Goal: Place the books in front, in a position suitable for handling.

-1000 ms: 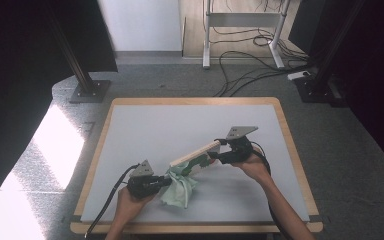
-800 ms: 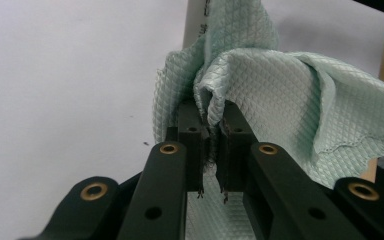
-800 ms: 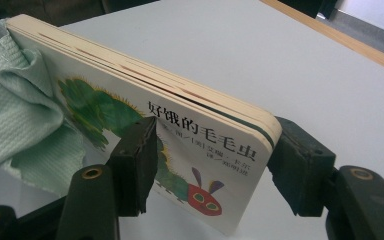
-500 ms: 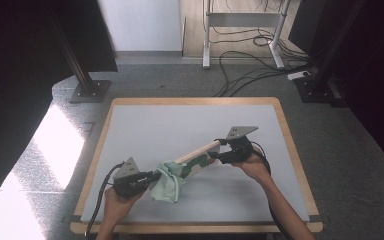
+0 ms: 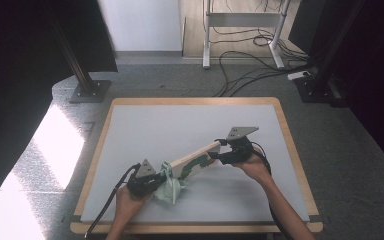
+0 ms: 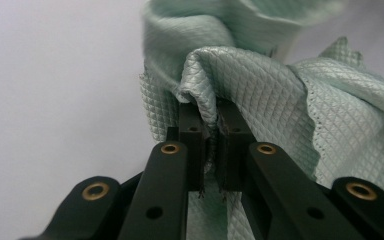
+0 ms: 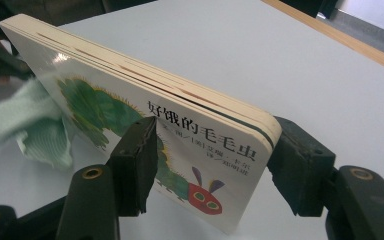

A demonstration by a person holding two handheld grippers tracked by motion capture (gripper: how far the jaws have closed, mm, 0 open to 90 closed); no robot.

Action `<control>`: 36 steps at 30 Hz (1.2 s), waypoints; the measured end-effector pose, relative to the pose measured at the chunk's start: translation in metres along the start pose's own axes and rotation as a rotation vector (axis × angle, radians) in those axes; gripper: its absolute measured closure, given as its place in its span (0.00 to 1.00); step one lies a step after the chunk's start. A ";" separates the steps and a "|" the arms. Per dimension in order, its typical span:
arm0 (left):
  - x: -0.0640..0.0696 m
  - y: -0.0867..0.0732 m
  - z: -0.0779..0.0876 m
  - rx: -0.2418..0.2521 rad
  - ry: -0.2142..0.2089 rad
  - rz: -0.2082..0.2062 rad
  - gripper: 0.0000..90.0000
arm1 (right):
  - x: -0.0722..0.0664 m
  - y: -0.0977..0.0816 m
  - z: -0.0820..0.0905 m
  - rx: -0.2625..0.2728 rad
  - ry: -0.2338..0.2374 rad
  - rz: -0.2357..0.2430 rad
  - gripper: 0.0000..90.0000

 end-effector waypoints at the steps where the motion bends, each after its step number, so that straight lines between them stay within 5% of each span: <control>1: 0.001 -0.004 -0.002 -0.009 -0.003 0.001 0.93 | 0.000 0.000 0.000 0.001 -0.001 -0.001 0.43; 5: 0.005 -0.016 -0.005 -0.009 -0.004 0.015 0.93 | 0.000 -0.001 -0.001 0.006 -0.002 -0.002 0.43; 11: 0.002 -0.008 -0.001 0.032 -0.034 0.062 0.92 | 0.000 -0.001 -0.001 0.004 -0.005 -0.001 0.43; 20: 0.000 0.042 0.035 0.167 -0.046 0.035 0.92 | -0.001 0.000 -0.002 0.000 -0.011 0.001 0.42; 24: 0.000 0.053 0.043 0.191 -0.037 0.012 0.92 | -0.001 0.000 -0.002 0.002 -0.011 0.000 0.42; 28: -0.010 0.052 0.055 0.192 0.009 0.012 0.92 | -0.001 -0.001 -0.002 0.001 -0.011 0.001 0.42; 36: -0.045 0.022 0.073 0.159 0.142 0.110 0.91 | 0.000 -0.001 -0.002 0.007 -0.010 -0.003 0.42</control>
Point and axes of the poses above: each handheld gripper's, and its own axes: z roughly backward along the jaws, y roughly out of its top, x roughly to its right, the point moved 2 cm from there along -z, roughly forward along the jaws, and after that the axes turned 12 degrees about x, right-handed, at the moved point
